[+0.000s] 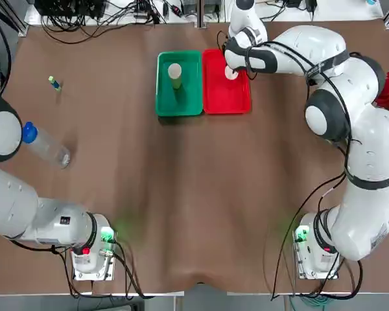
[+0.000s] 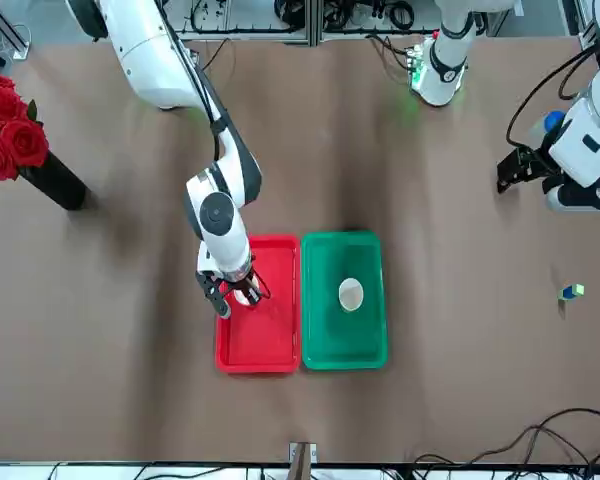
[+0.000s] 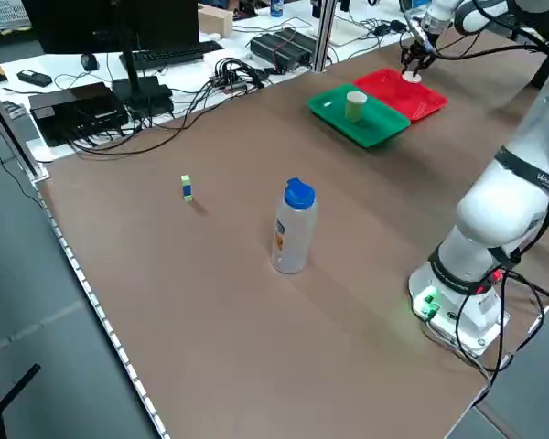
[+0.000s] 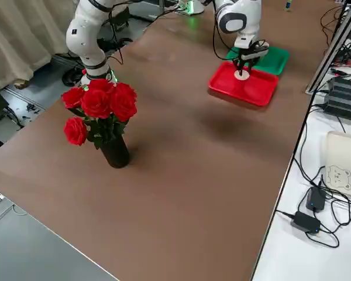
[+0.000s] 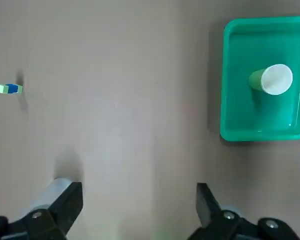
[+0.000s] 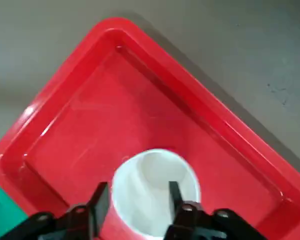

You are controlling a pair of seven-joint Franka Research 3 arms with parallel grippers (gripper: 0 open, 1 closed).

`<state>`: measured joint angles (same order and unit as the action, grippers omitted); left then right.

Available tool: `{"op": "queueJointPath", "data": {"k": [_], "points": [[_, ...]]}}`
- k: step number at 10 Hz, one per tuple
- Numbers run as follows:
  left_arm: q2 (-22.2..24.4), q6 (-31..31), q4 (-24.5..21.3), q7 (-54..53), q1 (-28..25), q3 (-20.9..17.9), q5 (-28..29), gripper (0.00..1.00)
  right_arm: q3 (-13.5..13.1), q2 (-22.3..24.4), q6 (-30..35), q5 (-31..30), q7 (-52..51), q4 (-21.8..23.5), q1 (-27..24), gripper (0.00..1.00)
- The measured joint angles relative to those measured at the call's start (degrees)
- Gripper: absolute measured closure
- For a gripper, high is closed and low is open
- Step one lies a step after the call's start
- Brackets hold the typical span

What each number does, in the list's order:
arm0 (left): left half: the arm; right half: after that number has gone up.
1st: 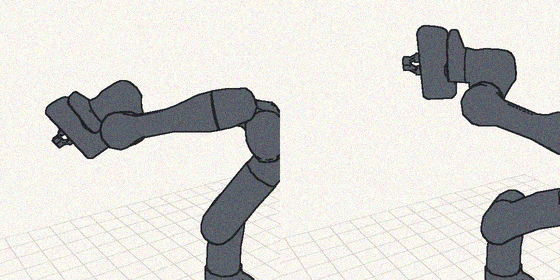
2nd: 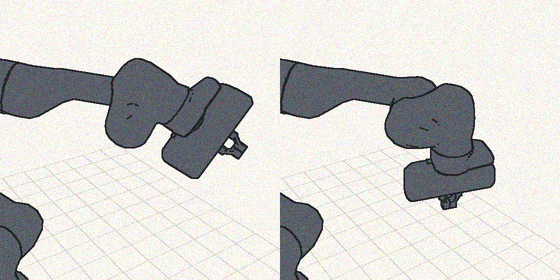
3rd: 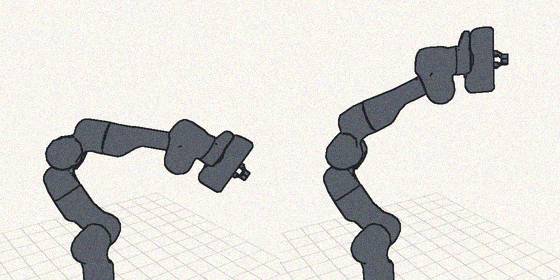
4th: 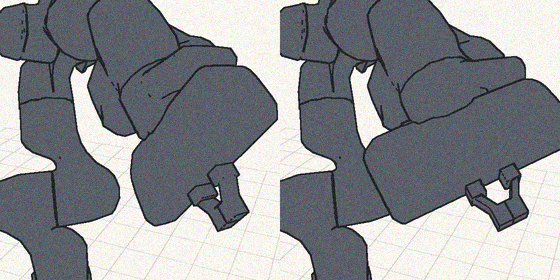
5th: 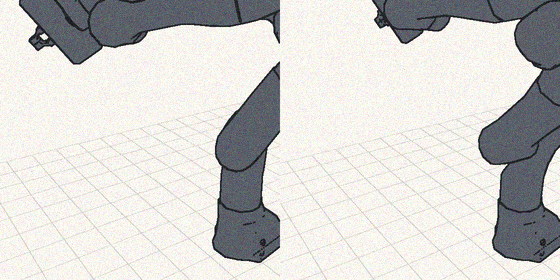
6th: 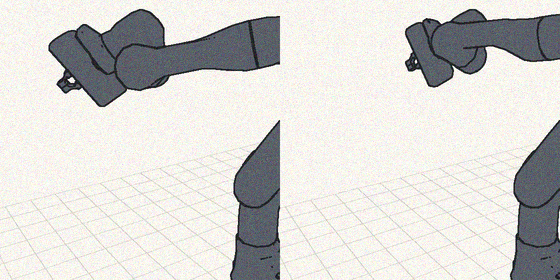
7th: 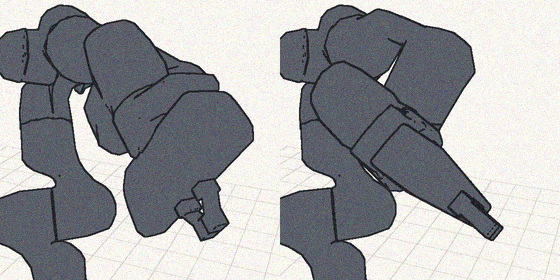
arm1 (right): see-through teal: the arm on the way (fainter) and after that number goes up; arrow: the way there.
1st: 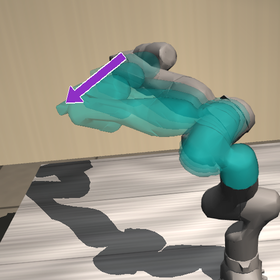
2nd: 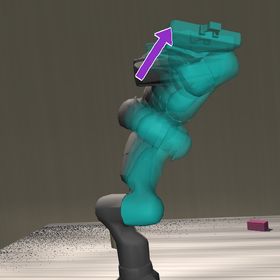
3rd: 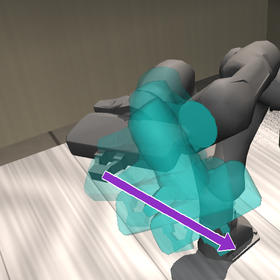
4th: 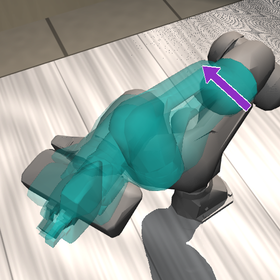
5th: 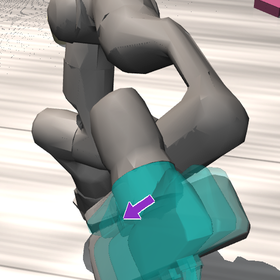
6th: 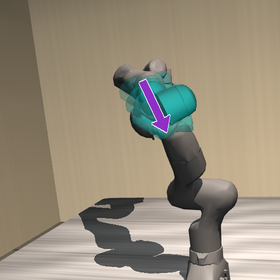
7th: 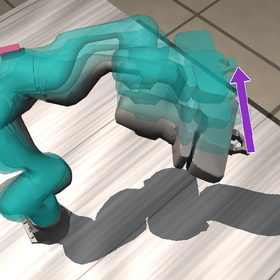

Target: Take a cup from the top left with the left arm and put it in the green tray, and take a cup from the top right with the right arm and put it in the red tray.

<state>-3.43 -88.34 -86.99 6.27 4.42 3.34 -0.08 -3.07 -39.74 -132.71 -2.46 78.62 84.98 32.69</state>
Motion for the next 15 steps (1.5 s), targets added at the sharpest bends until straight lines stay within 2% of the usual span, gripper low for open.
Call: {"op": "queueJointPath", "data": {"k": [1,2,5,8,10,12,15], "points": [[0.0,0.0,0.0,0.0,0.0,0.0,0.0,0.00,0.0,0.0,0.0,0.0,-0.1,-1.2,0.0,0.23],[-0.1,0.0,0.0,0.0,0.0,0.0,0.0,0.00,0.0,0.1,1.6,0.0,-0.2,-3.1,0.0,0.20],[-0.1,0.0,0.0,0.2,0.0,0.0,0.0,0.00,-1.2,0.7,15.6,-1.3,-3.7,-12.3,-1.7,0.19],[-0.1,0.0,0.2,0.4,0.0,0.0,0.0,0.00,-1.9,3.5,25.6,-1.6,-13.7,-18.4,-10.5,0.19],[-0.1,0.0,0.2,0.6,0.0,0.0,0.0,0.00,-2.5,7.9,30.9,-1.8,-25.8,-19.6,-16.9,0.19],[-0.1,0.0,0.2,1.0,0.0,0.2,0.0,0.00,-2.7,12.8,35.3,-1.8,-42.4,-19.6,-24.3,0.19],[-0.1,0.0,0.4,1.0,0.0,0.2,0.0,0.00,-2.6,17.9,40.3,-1.6,-66.0,-17.6,-34.0,0.19]]}}
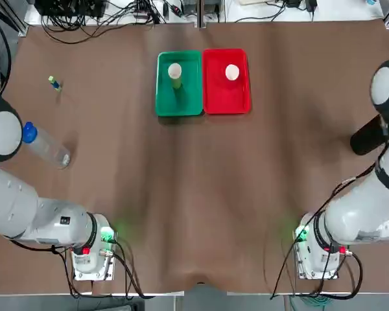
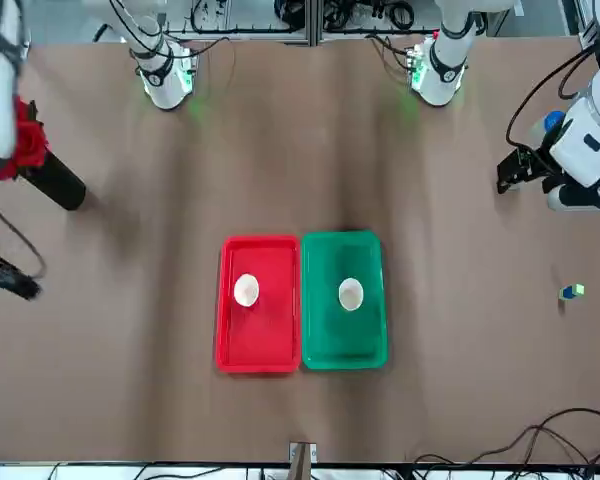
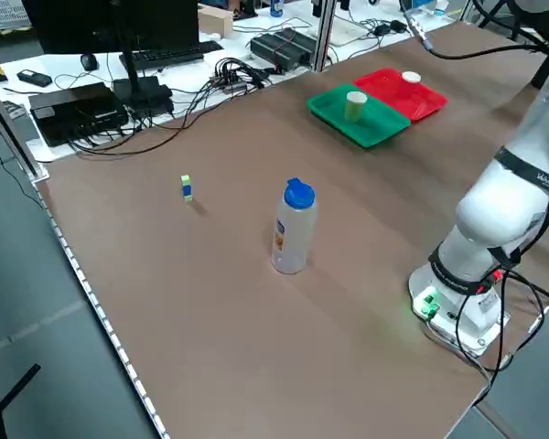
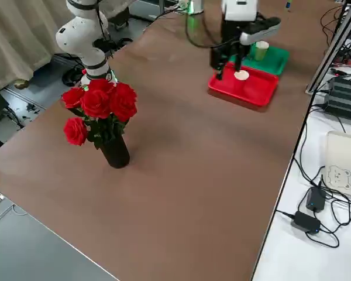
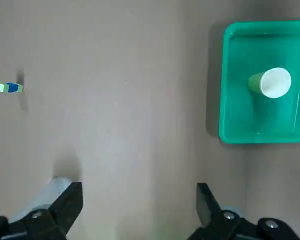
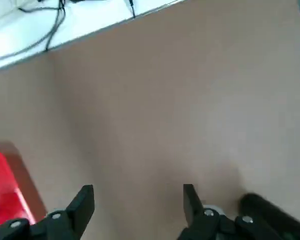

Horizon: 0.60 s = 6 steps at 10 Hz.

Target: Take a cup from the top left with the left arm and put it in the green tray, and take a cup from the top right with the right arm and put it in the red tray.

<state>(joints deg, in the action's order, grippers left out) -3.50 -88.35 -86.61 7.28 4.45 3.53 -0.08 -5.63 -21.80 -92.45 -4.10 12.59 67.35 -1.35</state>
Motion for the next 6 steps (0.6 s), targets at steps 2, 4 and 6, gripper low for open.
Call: {"op": "queueJointPath", "data": {"k": [2,4,6], "points": [[0.0,0.0,0.0,0.0,0.1,0.1,0.0,0.00,0.6,4.4,0.6,0.0,-8.0,4.2,-2.4,0.19],[0.0,0.0,0.0,0.0,0.0,0.1,0.0,0.00,3.0,10.0,0.9,0.0,-9.0,9.6,-2.7,0.19],[0.0,0.0,0.1,0.0,0.0,0.0,0.0,0.00,5.3,16.2,1.0,0.0,-9.0,15.7,-2.7,0.19]]}}
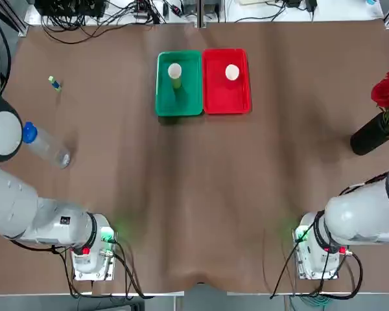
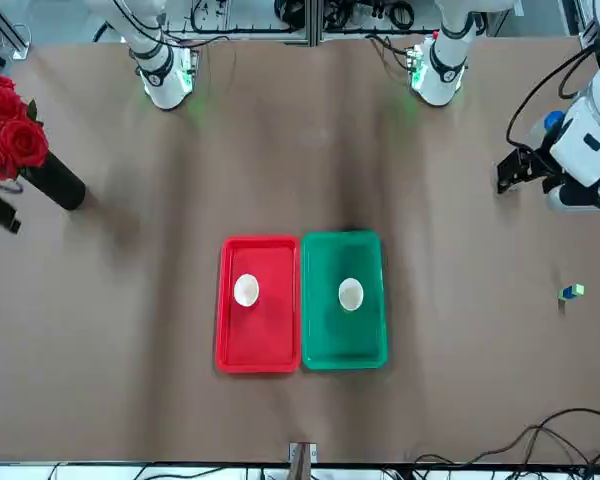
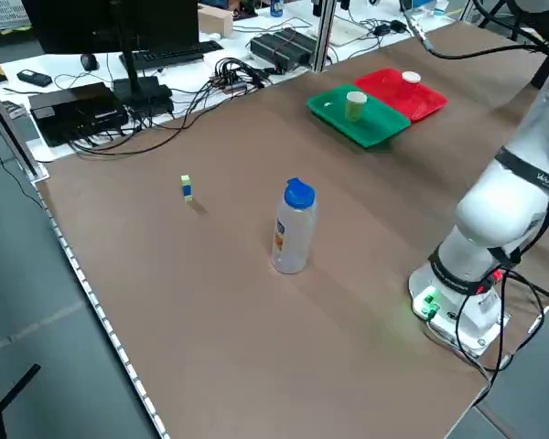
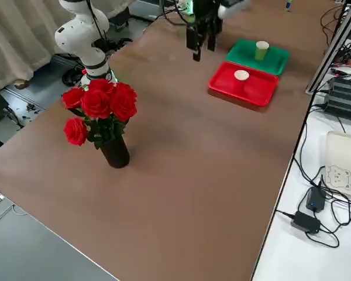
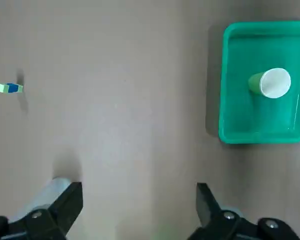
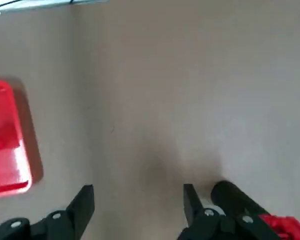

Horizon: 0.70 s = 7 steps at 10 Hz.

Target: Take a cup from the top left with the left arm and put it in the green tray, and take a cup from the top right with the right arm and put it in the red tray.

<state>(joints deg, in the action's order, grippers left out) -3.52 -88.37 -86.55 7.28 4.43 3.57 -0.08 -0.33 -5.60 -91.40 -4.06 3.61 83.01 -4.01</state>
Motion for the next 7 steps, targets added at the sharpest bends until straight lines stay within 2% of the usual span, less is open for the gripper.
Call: {"op": "queueJointPath", "data": {"k": [2,3,7], "points": [[0.0,0.0,0.0,0.0,0.0,0.0,0.0,0.00,1.1,3.9,-0.4,1.1,0.0,3.7,0.0,0.19],[0.0,-0.1,0.0,0.0,0.0,0.0,0.0,0.00,1.2,4.8,-0.5,2.9,0.0,4.0,0.0,0.19],[0.0,-0.2,0.1,0.0,0.0,0.0,0.0,0.00,1.1,5.1,-1.2,4.5,0.1,5.3,-0.1,0.19]]}}
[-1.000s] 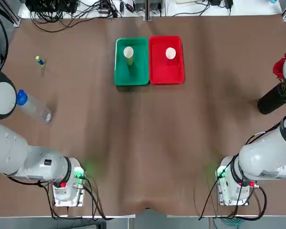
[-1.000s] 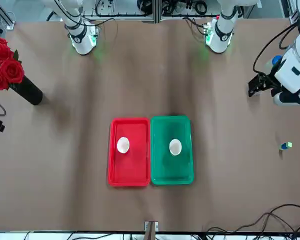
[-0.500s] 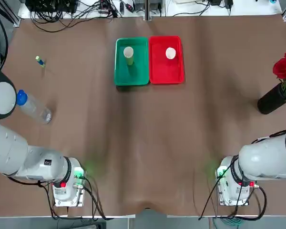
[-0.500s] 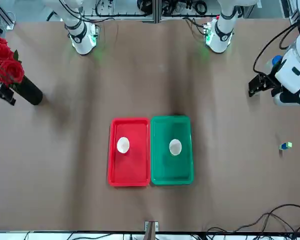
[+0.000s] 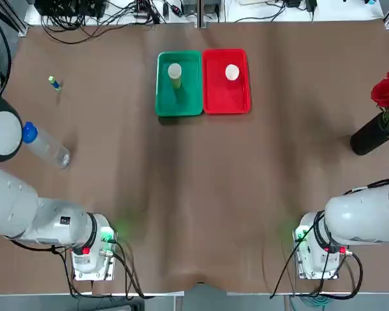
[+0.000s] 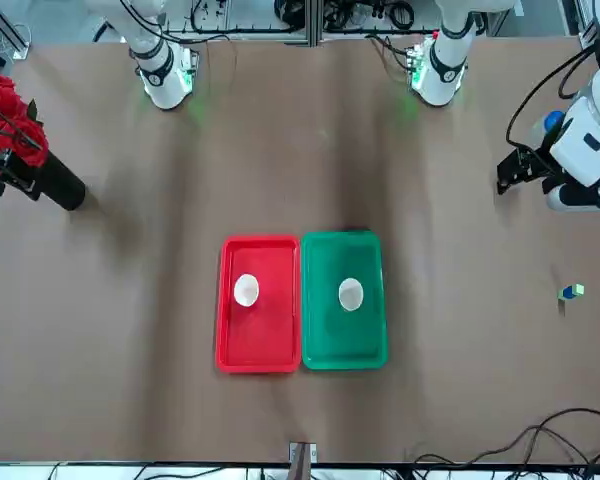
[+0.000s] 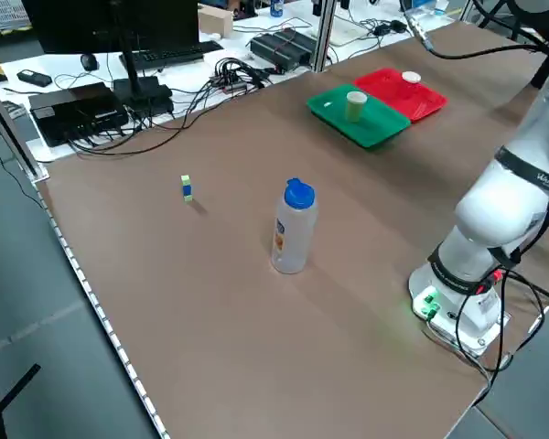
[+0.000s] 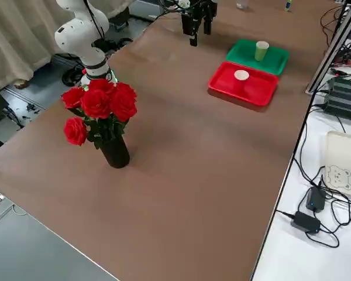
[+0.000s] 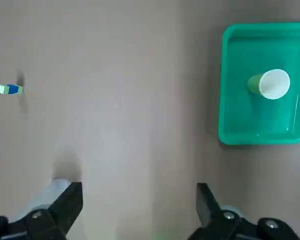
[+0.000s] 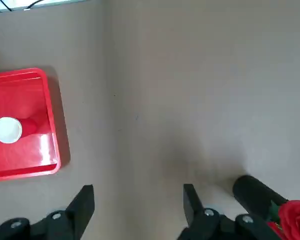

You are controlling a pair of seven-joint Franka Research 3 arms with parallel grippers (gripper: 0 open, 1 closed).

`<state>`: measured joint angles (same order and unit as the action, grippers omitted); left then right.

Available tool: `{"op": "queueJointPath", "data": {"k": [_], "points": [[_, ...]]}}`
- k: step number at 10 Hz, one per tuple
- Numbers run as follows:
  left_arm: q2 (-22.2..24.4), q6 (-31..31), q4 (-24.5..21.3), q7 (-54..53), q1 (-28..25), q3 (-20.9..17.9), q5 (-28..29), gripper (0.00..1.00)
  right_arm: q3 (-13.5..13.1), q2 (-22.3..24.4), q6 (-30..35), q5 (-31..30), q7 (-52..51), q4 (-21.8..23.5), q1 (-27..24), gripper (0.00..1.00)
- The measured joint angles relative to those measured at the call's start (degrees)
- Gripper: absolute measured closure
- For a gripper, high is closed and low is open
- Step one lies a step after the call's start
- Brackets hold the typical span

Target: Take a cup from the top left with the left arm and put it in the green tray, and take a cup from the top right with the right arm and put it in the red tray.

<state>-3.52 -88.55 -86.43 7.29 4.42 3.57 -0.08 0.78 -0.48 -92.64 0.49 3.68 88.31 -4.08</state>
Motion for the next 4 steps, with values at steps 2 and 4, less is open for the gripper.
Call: {"op": "queueJointPath", "data": {"k": [2,4], "points": [[0.0,0.0,0.0,0.0,0.0,0.0,0.0,0.00,0.0,0.0,-0.1,0.3,0.0,0.1,0.0,0.19],[0.0,0.0,0.1,0.0,0.0,0.0,0.0,0.00,0.0,0.0,-0.1,0.4,0.0,0.3,-0.1,0.19]]}}
